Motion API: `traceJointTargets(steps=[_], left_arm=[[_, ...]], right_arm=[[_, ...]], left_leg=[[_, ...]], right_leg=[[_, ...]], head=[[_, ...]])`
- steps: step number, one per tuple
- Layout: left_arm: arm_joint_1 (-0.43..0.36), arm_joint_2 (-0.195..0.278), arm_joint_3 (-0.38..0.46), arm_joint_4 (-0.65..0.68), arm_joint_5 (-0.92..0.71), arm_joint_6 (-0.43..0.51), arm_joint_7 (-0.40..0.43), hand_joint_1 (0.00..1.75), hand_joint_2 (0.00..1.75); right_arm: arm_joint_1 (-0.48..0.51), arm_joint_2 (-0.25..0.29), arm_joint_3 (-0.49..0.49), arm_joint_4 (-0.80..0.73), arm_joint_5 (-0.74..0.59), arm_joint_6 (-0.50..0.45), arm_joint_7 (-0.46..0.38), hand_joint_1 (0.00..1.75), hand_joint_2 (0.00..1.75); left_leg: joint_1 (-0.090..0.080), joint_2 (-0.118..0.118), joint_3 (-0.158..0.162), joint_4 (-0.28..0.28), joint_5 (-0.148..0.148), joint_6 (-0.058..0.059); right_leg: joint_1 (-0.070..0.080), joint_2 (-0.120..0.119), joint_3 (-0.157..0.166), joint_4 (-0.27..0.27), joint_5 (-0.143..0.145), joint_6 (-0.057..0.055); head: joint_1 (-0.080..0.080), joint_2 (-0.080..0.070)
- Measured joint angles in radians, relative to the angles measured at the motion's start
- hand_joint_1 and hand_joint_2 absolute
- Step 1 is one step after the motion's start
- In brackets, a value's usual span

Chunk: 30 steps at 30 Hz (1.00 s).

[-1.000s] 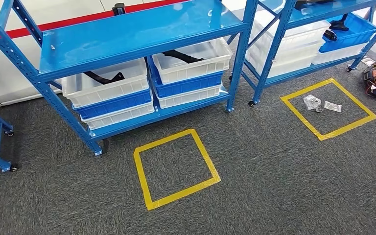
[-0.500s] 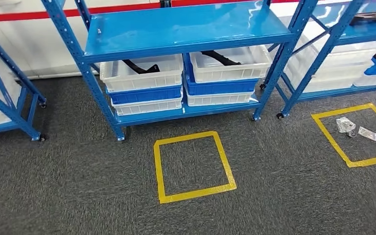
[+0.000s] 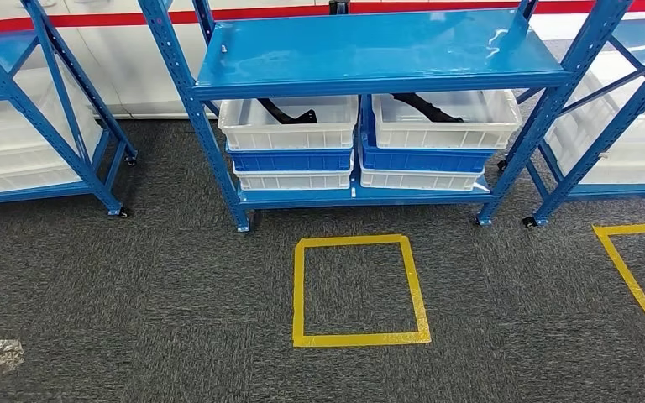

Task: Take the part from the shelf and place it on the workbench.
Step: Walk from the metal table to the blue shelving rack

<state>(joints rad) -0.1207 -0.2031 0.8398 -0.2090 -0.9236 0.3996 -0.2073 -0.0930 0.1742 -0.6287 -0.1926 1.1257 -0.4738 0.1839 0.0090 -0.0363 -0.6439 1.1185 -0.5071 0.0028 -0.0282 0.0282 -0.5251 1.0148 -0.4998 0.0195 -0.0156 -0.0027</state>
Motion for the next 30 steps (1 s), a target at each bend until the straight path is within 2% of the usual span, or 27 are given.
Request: traceJointTargets(steps=[1,2,3,4,5,7,9,12,14,19,21,22,23,25,26,27,28,30], left_arm=[[-0.001,0.000,0.000,0.000,0.000,-0.001,-0.001,0.00,0.00],[-0.002,0.000,0.000,0.000,0.000,-0.001,-0.002,0.00,0.00],[-0.001,0.000,0.000,0.000,-0.001,-0.001,-0.002,0.00,0.00],[0.000,0.000,0.000,0.000,-0.003,-0.002,-0.003,0.00,0.00],[0.001,0.000,0.000,0.000,-0.005,-0.002,-0.003,0.00,0.00],[0.000,0.001,0.000,0.000,-0.011,-0.003,-0.004,0.00,0.00],[-0.003,0.001,-0.002,0.000,-0.018,-0.007,-0.006,0.00,0.00],[-0.003,0.001,-0.005,0.000,-0.027,-0.015,-0.008,0.00,0.00],[-0.002,0.001,-0.006,0.000,-0.029,-0.016,-0.009,0.00,0.00],[-0.002,0.001,-0.006,0.000,-0.029,-0.016,-0.009,0.00,0.00],[-0.003,0.001,-0.008,0.000,-0.030,-0.018,-0.009,0.00,0.00],[-0.003,0.000,-0.010,0.000,-0.032,-0.021,-0.010,0.00,0.00],[-0.003,-0.001,-0.014,0.000,-0.035,-0.025,-0.011,0.00,0.00],[-0.002,-0.003,-0.022,0.000,-0.041,-0.033,-0.012,0.00,0.00],[-0.003,-0.003,-0.024,0.000,-0.043,-0.034,-0.012,0.00,0.00],[-0.003,-0.003,-0.026,0.000,-0.043,-0.034,-0.012,0.00,0.00],[-0.003,-0.003,-0.027,0.000,-0.044,-0.034,-0.012,0.00,0.00],[-0.005,-0.004,-0.028,0.000,-0.044,-0.034,-0.012,0.00,0.00]], right_arm=[[0.001,0.000,0.000,0.000,-0.001,0.000,-0.001,0.00,0.00],[0.003,-0.001,0.000,0.000,-0.002,-0.001,-0.002,0.00,0.00],[0.004,-0.001,0.000,0.000,-0.002,-0.001,-0.002,0.00,0.00],[0.004,-0.002,0.000,0.000,-0.002,-0.001,-0.003,0.00,0.00],[0.003,-0.002,0.000,0.000,-0.002,-0.001,-0.004,0.00,0.00],[0.000,0.000,0.000,0.000,-0.002,-0.001,-0.005,0.00,0.00],[-0.002,0.000,0.000,0.000,-0.002,-0.003,-0.007,0.00,0.00],[0.001,0.002,0.000,0.000,-0.003,-0.008,-0.008,0.00,0.00],[0.002,0.002,0.000,0.000,-0.003,-0.009,-0.008,0.00,0.00],[0.002,0.002,0.000,0.000,-0.003,-0.010,-0.008,0.00,0.00],[-0.001,0.002,0.000,0.000,-0.004,-0.010,-0.009,0.00,0.00],[-0.001,0.001,0.000,0.000,-0.006,-0.011,-0.010,0.00,0.00],[0.001,-0.001,-0.001,0.000,-0.007,-0.013,-0.013,0.00,0.00],[0.008,-0.003,-0.003,0.001,-0.009,-0.017,-0.019,0.00,0.00],[0.010,-0.003,-0.004,0.001,-0.009,-0.018,-0.022,0.00,0.00],[0.011,-0.002,-0.005,0.001,-0.009,-0.019,-0.023,0.00,0.00],[0.012,-0.002,-0.005,0.001,-0.009,-0.019,-0.023,0.00,0.00],[0.011,-0.001,-0.006,0.001,-0.009,-0.019,-0.024,0.00,0.00]], left_leg=[[0.000,0.019,-0.033,0.069,-0.035,-0.002],[0.001,0.027,-0.066,0.136,-0.062,-0.004],[0.002,0.030,-0.087,0.180,-0.074,-0.004],[0.002,0.031,-0.090,0.187,-0.067,-0.003],[0.002,0.032,-0.072,0.154,-0.043,-0.001],[0.000,0.035,0.004,0.012,0.018,0.010],[-0.005,0.039,0.054,-0.084,0.039,0.020],[-0.008,0.034,0.068,-0.114,0.035,0.038],[-0.005,0.031,0.081,-0.125,0.039,0.048],[-0.003,0.031,0.085,-0.127,0.040,0.049],[-0.004,0.030,0.090,-0.127,0.038,0.052],[-0.004,0.028,0.094,-0.126,0.034,0.054],[-0.005,0.024,0.106,-0.124,0.024,0.049],[-0.006,0.018,0.124,-0.118,0.004,0.032],[-0.006,0.016,0.132,-0.115,-0.004,0.022],[-0.005,0.017,0.128,-0.110,-0.006,0.019],[-0.004,0.019,0.122,-0.096,-0.007,0.016],[-0.002,0.026,0.079,-0.020,-0.026,0.008]], right_leg=[[0.002,-0.008,-0.001,0.000,-0.001,-0.004],[0.005,-0.017,-0.001,0.000,-0.001,-0.007],[0.007,-0.024,-0.002,0.000,-0.002,-0.007],[0.008,-0.030,-0.002,0.000,-0.002,-0.008],[0.008,-0.033,-0.001,0.000,-0.003,-0.008],[0.010,-0.036,0.001,0.000,-0.004,-0.007],[0.016,-0.037,0.001,-0.002,-0.008,-0.001],[0.018,-0.040,0.003,0.011,0.003,0.024],[0.017,-0.040,0.002,0.021,0.005,0.034],[0.017,-0.040,0.001,0.025,0.000,0.034],[0.016,-0.037,-0.030,0.093,-0.033,0.028],[0.016,-0.035,-0.070,0.162,-0.059,0.030],[0.014,-0.033,-0.086,0.157,-0.053,0.037],[0.013,-0.033,-0.081,0.080,-0.006,0.038],[0.013,-0.033,-0.054,0.006,0.028,0.032],[0.012,-0.033,-0.049,0.006,0.030,0.020],[0.009,-0.033,-0.045,0.005,0.029,0.014],[0.005,-0.033,-0.033,0.002,0.023,0.002]], head=[[-0.003,0.000],[-0.003,0.000],[-0.003,0.000],[-0.004,0.000],[-0.004,0.000],[-0.004,0.000],[-0.003,0.000],[-0.003,0.000],[-0.003,0.000],[-0.003,0.000],[0.004,0.000],[0.007,0.000],[0.011,0.000],[0.012,0.000],[0.012,0.000],[0.009,0.000],[0.008,0.000],[0.006,0.000]])
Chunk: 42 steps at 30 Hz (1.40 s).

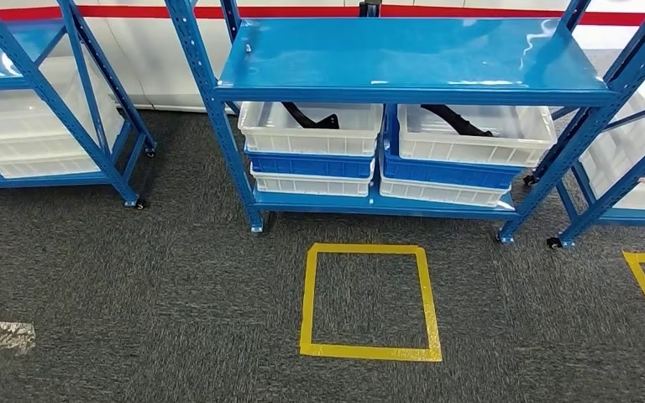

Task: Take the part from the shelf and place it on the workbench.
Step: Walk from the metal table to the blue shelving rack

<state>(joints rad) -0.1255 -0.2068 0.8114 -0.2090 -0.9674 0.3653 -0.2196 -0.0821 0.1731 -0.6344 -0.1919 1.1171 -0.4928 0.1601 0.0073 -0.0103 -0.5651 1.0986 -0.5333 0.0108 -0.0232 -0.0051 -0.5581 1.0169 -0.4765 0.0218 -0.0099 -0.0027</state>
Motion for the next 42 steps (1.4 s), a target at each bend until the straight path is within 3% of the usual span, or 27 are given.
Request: traceJointTargets(steps=[3,4,5,7,8,10,11,14,16,18,19,20,21,23,25,27,29,32,39,42], left_arm=[[0.000,0.000,-0.001,0.000,0.000,0.000,0.000,0.00,0.00],[0.001,0.000,-0.001,0.000,0.000,0.000,0.000,0.00,0.00],[0.002,0.000,-0.001,0.000,-0.002,-0.001,0.000,0.00,0.00],[0.001,0.000,-0.002,0.000,-0.005,-0.002,0.000,0.00,0.00],[0.000,0.000,-0.002,0.000,-0.006,-0.002,0.001,0.00,0.00],[-0.003,0.000,-0.002,0.000,-0.007,-0.002,0.002,0.00,0.00],[-0.003,0.000,-0.002,0.000,-0.006,-0.002,0.002,0.00,0.00],[-0.002,0.000,-0.002,0.000,-0.003,-0.002,0.000,0.00,0.00],[-0.004,-0.001,-0.002,0.000,-0.002,-0.002,-0.003,0.00,0.00],[-0.005,-0.002,-0.001,0.000,-0.001,-0.003,-0.005,0.00,0.00],[-0.004,-0.002,-0.001,0.000,0.000,-0.004,-0.006,0.00,0.00],[-0.004,-0.002,-0.001,0.000,0.001,-0.007,-0.009,0.00,0.00],[-0.003,-0.003,-0.001,0.000,0.003,-0.010,-0.011,0.00,0.00],[-0.003,-0.003,-0.001,0.000,0.004,-0.015,-0.015,0.00,0.00],[-0.003,-0.003,-0.001,0.000,0.005,-0.017,-0.017,0.00,0.00],[-0.003,-0.002,-0.001,0.000,0.006,-0.017,-0.018,0.00,0.00],[-0.003,-0.002,-0.001,0.000,0.006,-0.017,-0.019,0.00,0.00],[-0.003,-0.002,-0.001,0.000,0.009,-0.018,-0.023,0.00,0.00],[-0.003,-0.001,-0.001,0.000,0.013,-0.018,-0.027,0.00,0.00],[-0.003,-0.002,-0.001,0.000,0.012,-0.018,-0.027,0.00,0.00]], right_arm=[[-0.002,0.000,0.000,0.000,0.000,0.000,0.000,0.00,0.00],[-0.002,-0.001,0.000,0.000,0.000,0.000,0.000,0.00,0.00],[-0.002,-0.001,0.000,0.000,0.000,0.000,0.000,0.00,0.00],[-0.002,0.000,-0.001,0.000,0.000,0.000,0.000,0.00,0.00],[-0.003,0.002,-0.001,0.000,0.001,0.000,0.000,0.00,0.00],[-0.005,0.003,-0.001,0.000,0.003,0.000,0.000,0.00,0.00],[-0.006,0.005,-0.001,0.000,0.006,0.001,0.000,0.00,0.00],[-0.011,0.006,-0.001,0.000,0.014,0.004,0.000,0.00,0.00],[-0.013,0.005,-0.001,0.000,0.017,0.005,0.000,0.00,0.00],[-0.012,0.002,-0.001,0.000,0.017,0.006,0.001,0.00,0.00],[-0.011,0.001,-0.001,0.000,0.017,0.006,0.001,0.00,0.00],[-0.010,-0.001,-0.001,0.000,0.017,0.007,0.001,0.00,0.00],[-0.010,-0.002,-0.001,0.000,0.018,0.007,0.001,0.00,0.00],[-0.011,-0.003,-0.001,0.000,0.020,0.009,0.001,0.00,0.00],[-0.012,-0.002,-0.001,0.000,0.022,0.010,0.001,0.00,0.00],[-0.012,-0.001,-0.001,0.000,0.022,0.011,0.001,0.00,0.00],[-0.013,0.001,-0.001,0.000,0.020,0.011,0.000,0.00,0.00],[-0.013,0.000,-0.002,0.000,0.007,0.011,-0.006,0.00,0.00],[-0.015,0.001,-0.018,0.000,-0.011,0.009,-0.016,0.00,0.00],[-0.016,0.001,-0.023,0.000,-0.016,0.008,-0.020,0.00,0.00]], left_leg=[[0.002,0.004,-0.119,0.180,-0.065,-0.011],[0.003,0.004,-0.144,0.201,-0.064,-0.011],[0.002,0.005,-0.150,0.185,-0.042,-0.008],[-0.001,0.007,-0.111,0.059,0.046,0.007],[-0.005,0.009,-0.086,-0.002,0.072,0.015],[-0.013,0.010,-0.059,-0.064,0.076,0.028],[-0.016,0.008,-0.056,-0.065,0.067,0.032],[-0.012,0.007,-0.034,-0.084,0.088,0.041],[-0.007,0.008,-0.021,-0.096,0.092,0.046],[-0.007,0.006,-0.018,-0.097,0.088,0.049],[-0.006,0.004,-0.017,-0.096,0.085,0.049],[-0.005,0.002,-0.014,-0.096,0.082,0.047],[-0.003,-0.001,-0.011,-0.094,0.078,0.044],[-0.001,-0.006,-0.003,-0.088,0.066,0.031],[-0.004,-0.008,0.001,-0.078,0.052,0.021],[-0.007,-0.008,0.001,-0.074,0.047,0.031],[-0.007,-0.008,0.003,-0.077,0.049,0.049],[-0.007,-0.008,0.008,-0.082,0.048,0.053],[-0.010,-0.007,0.007,-0.080,0.042,0.045],[-0.012,-0.004,0.012,-0.090,0.048,0.043]], right_leg=[[0.005,0.000,0.012,0.000,-0.012,-0.017],[0.007,0.000,0.017,0.000,-0.016,-0.020],[0.010,0.001,0.023,0.000,-0.020,-0.022],[0.014,0.003,0.036,-0.001,-0.029,-0.023],[0.017,0.004,0.042,-0.002,-0.034,-0.021],[0.020,0.003,0.044,-0.003,-0.042,-0.013],[0.021,0.003,0.044,-0.004,-0.046,-0.007],[0.023,0.002,0.041,0.017,-0.064,0.006],[0.021,0.004,-0.001,0.106,-0.104,0.006],[0.018,0.004,-0.079,0.235,-0.150,0.008],[0.014,0.005,-0.109,0.276,-0.156,0.015],[0.010,0.004,-0.122,0.279,-0.145,0.027],[0.005,0.004,-0.114,0.242,-0.117,0.041],[-0.004,0.004,-0.061,0.105,-0.042,0.067],[-0.009,0.003,-0.024,0.022,-0.001,0.062],[-0.010,0.004,-0.018,0.014,0.004,0.046],[-0.009,0.005,-0.018,0.013,0.004,0.042],[-0.007,0.006,-0.016,0.013,0.002,0.037],[-0.008,0.005,-0.015,0.012,0.001,0.037],[-0.009,0.006,-0.013,0.008,0.003,0.042]], head=[[-0.001,0.000],[-0.001,0.000],[-0.002,0.000],[-0.002,0.000],[-0.001,0.000],[0.000,0.000],[0.000,0.000],[0.000,0.000],[0.003,0.000],[0.004,0.000],[0.004,0.000],[0.005,0.000],[0.005,0.000],[0.006,0.000],[0.009,0.000],[0.009,0.000],[0.007,0.000],[0.007,0.000],[0.007,0.000],[0.008,0.000]])
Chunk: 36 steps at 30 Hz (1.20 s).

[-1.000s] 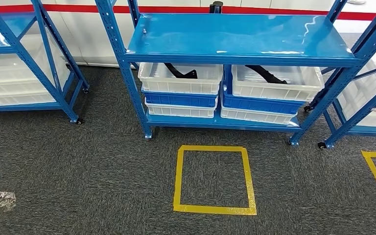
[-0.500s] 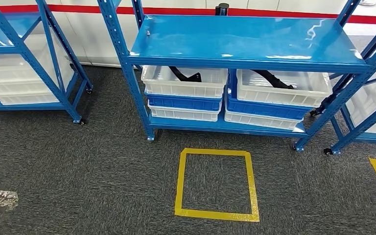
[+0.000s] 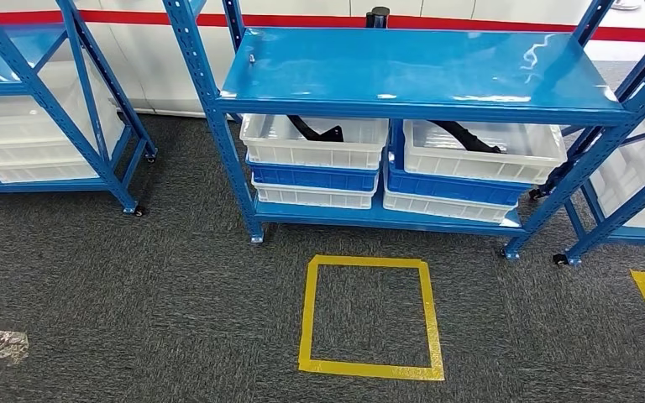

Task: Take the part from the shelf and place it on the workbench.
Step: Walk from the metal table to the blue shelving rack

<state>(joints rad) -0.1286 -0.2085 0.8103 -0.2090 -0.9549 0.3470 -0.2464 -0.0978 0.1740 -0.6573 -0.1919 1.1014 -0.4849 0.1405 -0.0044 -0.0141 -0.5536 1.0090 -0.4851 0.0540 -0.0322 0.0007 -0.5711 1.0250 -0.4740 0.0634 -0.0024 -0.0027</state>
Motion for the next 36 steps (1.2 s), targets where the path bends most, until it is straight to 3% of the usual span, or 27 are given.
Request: traceJointTargets(steps=[2,5,6,7,8,10,12,15,17,20,21,22,23,24,26,28,30,32,33,35,36], left_arm=[[0.000,-0.002,0.000,0.000,-0.001,-0.001,0.000,0.00,0.00],[-0.001,-0.004,0.000,0.000,-0.005,-0.002,0.000,0.00,0.00],[-0.001,-0.005,0.000,0.000,-0.006,-0.002,0.000,0.00,0.00],[-0.001,-0.006,0.000,0.000,-0.006,-0.003,0.000,0.00,0.00],[-0.001,-0.006,0.000,0.000,-0.007,-0.004,0.000,0.00,0.00],[-0.002,-0.008,0.000,0.000,-0.008,-0.005,0.000,0.00,0.00],[-0.003,-0.008,0.000,0.000,-0.009,-0.005,0.000,0.00,0.00],[-0.005,-0.009,0.000,0.000,-0.009,-0.005,0.001,0.00,0.00],[-0.007,-0.009,0.000,0.000,-0.010,-0.005,0.001,0.00,0.00],[-0.008,-0.010,0.000,0.000,-0.011,-0.005,0.001,0.00,0.00],[-0.008,-0.010,0.000,0.000,-0.011,-0.005,0.001,0.00,0.00],[-0.007,-0.010,0.000,0.000,-0.011,-0.005,0.001,0.00,0.00],[-0.007,-0.010,0.000,0.000,-0.011,-0.005,0.002,0.00,0.00],[-0.007,-0.009,0.000,0.000,-0.011,-0.005,0.002,0.00,0.00],[-0.008,-0.009,0.000,0.000,-0.011,-0.005,0.002,0.00,0.00],[-0.008,-0.009,0.000,0.000,-0.010,-0.005,0.001,0.00,0.00],[-0.008,-0.010,0.000,0.000,-0.009,-0.004,0.001,0.00,0.00],[-0.009,-0.011,0.000,0.000,-0.008,-0.003,0.000,0.00,0.00],[-0.009,-0.012,0.000,0.000,-0.008,-0.003,0.000,0.00,0.00],[-0.009,-0.013,0.000,0.000,-0.009,-0.002,0.000,0.00,0.00],[-0.008,-0.014,0.000,0.000,-0.009,-0.003,0.000,0.00,0.00]], right_arm=[[-0.001,-0.002,-0.003,0.000,-0.002,-0.001,-0.002,0.00,0.00],[-0.001,-0.005,-0.010,0.000,-0.004,-0.003,-0.004,0.00,0.00],[0.000,-0.006,-0.013,0.000,-0.004,-0.004,-0.004,0.00,0.00],[0.001,-0.007,-0.016,0.000,-0.004,-0.004,-0.004,0.00,0.00],[0.002,-0.008,-0.019,0.000,-0.004,-0.005,-0.004,0.00,0.00],[0.001,-0.011,-0.022,0.000,-0.004,-0.007,-0.004,0.00,0.00],[-0.003,-0.011,-0.025,0.000,-0.006,-0.010,-0.004,0.00,0.00],[-0.004,-0.010,-0.027,0.000,-0.007,-0.011,-0.005,0.00,0.00],[-0.004,-0.010,-0.028,0.000,-0.008,-0.012,-0.005,0.00,0.00],[-0.005,-0.009,-0.028,0.000,-0.008,-0.015,-0.006,0.00,0.00],[-0.005,-0.009,-0.029,0.000,-0.008,-0.015,-0.006,0.00,0.00],[-0.004,-0.009,-0.029,0.000,-0.008,-0.015,-0.006,0.00,0.00],[-0.004,-0.010,-0.030,0.000,-0.008,-0.015,-0.006,0.00,0.00],[-0.004,-0.010,-0.030,0.000,-0.008,-0.015,-0.006,0.00,0.00],[-0.005,-0.008,-0.032,0.000,-0.007,-0.015,-0.006,0.00,0.00],[-0.006,-0.007,-0.033,0.000,-0.006,-0.016,-0.007,0.00,0.00],[-0.004,-0.007,-0.036,0.000,-0.005,-0.017,-0.007,0.00,0.00],[-0.003,-0.008,-0.039,0.000,-0.005,-0.018,-0.007,0.00,0.00],[-0.004,-0.009,-0.041,0.000,-0.005,-0.018,-0.007,0.00,0.00],[-0.006,-0.009,-0.043,0.000,-0.005,-0.018,-0.007,0.00,0.00],[-0.007,-0.009,-0.043,0.000,-0.005,-0.018,-0.007,0.00,0.00]], left_leg=[[0.005,0.006,0.011,-0.021,0.012,0.000],[0.007,0.021,0.017,-0.030,0.018,0.002],[0.006,0.025,0.016,-0.030,0.017,0.002],[0.006,0.030,0.017,-0.029,0.015,0.001],[0.007,0.035,0.019,-0.028,0.013,-0.001],[0.008,0.044,0.025,-0.024,0.005,-0.010],[0.004,0.053,0.028,-0.017,-0.005,-0.021],[0.004,0.063,0.030,-0.014,-0.011,-0.031],[0.009,0.052,0.021,0.012,-0.033,-0.040],[0.013,0.023,-0.064,0.191,-0.126,-0.051],[0.014,0.020,-0.098,0.253,-0.146,-0.052],[0.014,0.018,-0.117,0.283,-0.147,-0.052],[0.015,0.017,-0.118,0.273,-0.126,-0.050],[0.015,0.012,-0.098,0.223,-0.090,-0.047],[0.017,-0.017,-0.032,0.080,-0.020,-0.040],[0.014,-0.038,0.002,0.007,0.000,-0.035],[0.008,-0.028,0.003,0.001,0.000,-0.027],[0.008,-0.011,0.006,-0.010,0.009,-0.011],[0.009,-0.002,0.008,-0.016,0.013,-0.003],[0.007,0.019,0.009,-0.019,0.014,0.005],[0.006,0.030,0.008,-0.019,0.014,0.006]], right_leg=[[0.004,0.000,-0.014,0.028,-0.016,0.001],[0.008,0.001,-0.098,0.198,-0.087,-0.007],[0.008,0.001,-0.124,0.248,-0.101,-0.005],[0.007,0.000,-0.131,0.259,-0.099,0.001],[0.006,-0.002,-0.115,0.224,-0.079,0.011],[0.004,-0.024,-0.042,0.076,-0.021,0.026],[0.007,-0.036,0.002,-0.011,0.008,0.015],[0.010,-0.019,0.002,-0.013,0.009,-0.013],[0.004,-0.008,0.003,-0.014,0.011,-0.026],[0.002,0.009,0.003,-0.014,0.011,-0.041],[0.003,0.016,0.003,-0.014,0.011,-0.042],[0.003,0.024,0.004,-0.014,0.011,-0.042],[0.003,0.033,0.005,-0.014,0.011,-0.042],[0.003,0.044,0.006,-0.014,0.011,-0.042],[0.005,0.063,0.009,-0.013,0.011,-0.040],[0.008,0.077,0.007,-0.013,0.011,-0.033],[0.006,0.090,0.000,-0.017,0.015,-0.018],[0.006,0.073,-0.013,-0.002,0.007,-0.009],[0.008,0.055,-0.030,0.030,-0.010,-0.010],[0.011,0.022,-0.091,0.156,-0.067,-0.019],[0.011,0.017,-0.122,0.221,-0.092,-0.021]], head=[[0.002,0.000],[0.007,0.000],[0.008,0.000],[0.008,0.000],[0.009,0.000],[0.009,0.000],[0.008,0.000],[0.007,0.000],[0.006,0.000],[0.004,0.000],[0.004,0.000],[0.004,0.000],[0.004,0.000],[0.004,0.000],[0.004,0.000],[0.004,0.000],[0.005,0.000],[0.006,0.000],[0.008,0.000],[0.013,0.000],[0.014,0.000]])
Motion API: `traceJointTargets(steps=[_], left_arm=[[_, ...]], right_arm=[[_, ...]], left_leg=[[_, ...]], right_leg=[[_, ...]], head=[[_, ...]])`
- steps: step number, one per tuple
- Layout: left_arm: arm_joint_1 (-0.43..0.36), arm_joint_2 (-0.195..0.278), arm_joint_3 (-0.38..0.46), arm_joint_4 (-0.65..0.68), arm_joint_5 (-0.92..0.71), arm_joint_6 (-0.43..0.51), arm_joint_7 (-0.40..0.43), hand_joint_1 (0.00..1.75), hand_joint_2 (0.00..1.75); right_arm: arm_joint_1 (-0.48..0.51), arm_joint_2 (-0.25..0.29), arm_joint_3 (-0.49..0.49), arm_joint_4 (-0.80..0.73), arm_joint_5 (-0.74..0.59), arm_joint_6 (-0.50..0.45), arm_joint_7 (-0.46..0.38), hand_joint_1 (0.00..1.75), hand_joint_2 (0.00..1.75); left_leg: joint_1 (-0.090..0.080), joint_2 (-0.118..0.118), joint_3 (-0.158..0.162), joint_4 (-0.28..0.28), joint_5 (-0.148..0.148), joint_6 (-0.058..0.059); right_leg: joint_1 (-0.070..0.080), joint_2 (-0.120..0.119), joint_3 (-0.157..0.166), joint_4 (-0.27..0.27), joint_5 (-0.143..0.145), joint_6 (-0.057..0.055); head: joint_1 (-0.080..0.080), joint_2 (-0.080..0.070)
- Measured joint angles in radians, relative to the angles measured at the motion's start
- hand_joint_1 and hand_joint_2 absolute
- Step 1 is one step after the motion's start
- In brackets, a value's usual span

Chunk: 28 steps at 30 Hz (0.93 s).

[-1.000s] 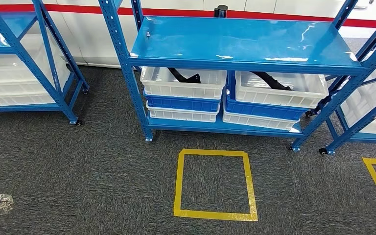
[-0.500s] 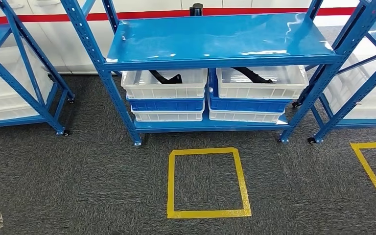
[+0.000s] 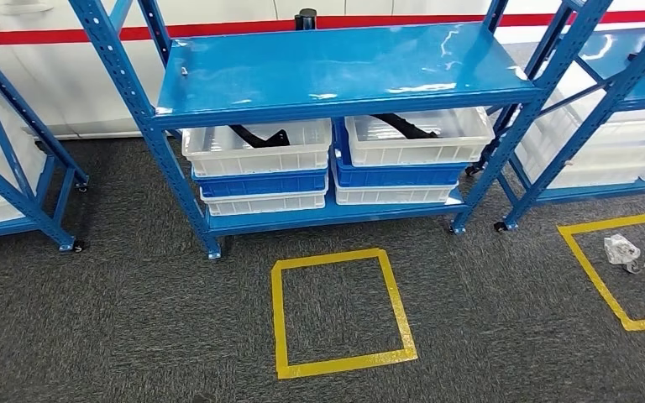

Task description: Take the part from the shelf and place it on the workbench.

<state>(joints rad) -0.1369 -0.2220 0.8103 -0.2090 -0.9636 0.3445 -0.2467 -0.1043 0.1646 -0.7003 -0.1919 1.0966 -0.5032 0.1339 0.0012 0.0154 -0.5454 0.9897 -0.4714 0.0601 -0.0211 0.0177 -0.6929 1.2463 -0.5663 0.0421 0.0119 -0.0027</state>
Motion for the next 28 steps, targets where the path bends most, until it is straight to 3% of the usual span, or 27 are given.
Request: traceJointTargets(steps=[1,2,3,5,7,10,12,14,16,17,18,20,22,24,28], left_arm=[[0.000,0.000,0.000,0.000,0.000,0.000,0.000,0.00,0.00],[0.000,0.000,0.000,0.000,0.000,0.000,0.000,0.00,0.00],[0.000,0.000,0.000,0.000,0.000,-0.001,0.000,0.00,0.00],[-0.001,-0.002,0.000,0.000,0.000,-0.002,0.000,0.00,0.00],[-0.001,-0.003,0.000,0.000,0.000,-0.002,0.000,0.00,0.00],[-0.002,-0.003,0.000,0.000,0.000,-0.002,0.000,0.00,0.00],[-0.003,-0.004,0.000,0.000,0.000,-0.002,0.000,0.00,0.00],[-0.003,-0.004,0.000,0.000,0.000,-0.002,0.000,0.00,0.00],[-0.001,-0.003,0.000,0.000,0.000,-0.005,0.001,0.00,0.00],[-0.001,-0.002,0.000,0.000,0.000,-0.007,0.001,0.00,0.00],[-0.001,-0.002,0.000,0.000,-0.001,-0.009,0.001,0.00,0.00],[-0.002,0.000,0.000,0.000,-0.001,-0.011,0.001,0.00,0.00],[-0.003,0.001,0.000,0.000,-0.003,-0.012,0.000,0.00,0.00],[-0.003,0.000,0.000,0.000,-0.005,-0.012,0.000,0.00,0.00],[-0.002,0.000,0.000,0.000,-0.007,-0.013,-0.001,0.00,0.00]], right_arm=[[0.001,0.000,0.000,0.000,0.000,0.000,0.000,0.00,0.00],[0.003,-0.001,-0.001,0.000,0.000,0.000,0.000,0.00,0.00],[0.004,-0.001,-0.001,0.000,0.000,0.000,0.000,0.00,0.00],[0.003,-0.003,-0.002,0.000,0.000,0.000,0.000,0.00,0.00],[0.000,-0.004,-0.002,0.000,0.000,-0.001,0.000,0.00,0.00],[0.001,-0.004,-0.002,0.000,0.000,-0.002,0.000,0.00,0.00],[0.001,-0.004,-0.002,0.000,0.000,-0.002,0.000,0.00,0.00],[-0.001,-0.003,-0.002,0.000,0.001,-0.003,0.000,0.00,0.00],[-0.001,-0.002,-0.002,0.000,0.002,-0.003,0.001,0.00,0.00],[0.000,-0.001,-0.002,0.000,0.003,-0.003,0.003,0.00,0.00],[0.001,-0.001,-0.002,0.000,0.006,-0.004,0.006,0.00,0.00],[0.000,0.000,-0.002,0.000,0.018,-0.004,0.013,0.00,0.00],[-0.001,0.000,-0.002,0.000,0.028,-0.005,0.018,0.00,0.00],[-0.001,-0.001,-0.002,0.000,0.033,-0.005,0.021,0.00,0.00],[-0.001,-0.002,-0.002,0.000,0.036,-0.005,0.024,0.00,0.00]], left_leg=[[-0.001,0.011,0.000,0.000,-0.001,0.000],[-0.002,0.021,0.000,0.000,-0.001,0.000],[-0.002,0.030,0.001,0.001,-0.002,-0.001],[-0.005,0.047,0.006,0.003,-0.007,-0.007],[-0.011,0.061,0.010,0.006,-0.013,-0.015],[-0.011,0.073,0.012,0.008,-0.018,-0.027],[-0.004,0.039,-0.005,0.051,-0.052,-0.041],[0.002,-0.005,-0.061,0.175,-0.120,-0.053],[0.007,-0.014,-0.118,0.293,-0.161,-0.059],[0.010,-0.014,-0.127,0.306,-0.153,-0.060],[0.013,-0.015,-0.116,0.277,-0.126,-0.061],[0.020,-0.021,-0.055,0.141,-0.053,-0.062],[0.023,-0.036,-0.008,0.034,-0.016,-0.061],[0.018,-0.043,-0.002,0.012,-0.014,-0.057],[0.007,-0.043,-0.002,0.012,-0.013,-0.045]], right_leg=[[0.000,-0.003,-0.019,0.043,-0.013,0.003],[0.000,-0.006,-0.016,0.041,-0.007,0.010],[0.000,-0.012,0.010,-0.004,0.012,0.019],[0.002,-0.046,0.093,-0.155,0.065,0.029],[0.007,-0.069,0.139,-0.241,0.092,0.020],[0.004,-0.048,0.138,-0.249,0.099,0.002],[-0.006,-0.032,0.139,-0.251,0.103,-0.011],[-0.010,-0.015,0.139,-0.251,0.106,-0.020],[-0.010,0.002,0.138,-0.251,0.107,-0.023],[-0.011,0.010,0.139,-0.251,0.107,-0.023],[-0.012,0.017,0.140,-0.251,0.106,-0.022],[-0.013,0.030,0.143,-0.250,0.106,-0.020],[-0.007,0.038,0.141,-0.248,0.104,-0.011],[0.000,0.040,0.134,-0.247,0.103,-0.007],[-0.005,0.040,0.133,-0.254,0.104,-0.007]], head=[[0.000,0.000],[0.000,0.000],[0.000,0.000],[0.001,0.000],[0.000,0.000],[-0.003,0.000],[-0.005,0.000],[-0.008,0.000],[-0.009,0.000],[-0.010,0.000],[-0.010,0.000],[-0.010,0.000],[-0.011,0.000],[-0.011,0.000],[-0.011,0.000]])
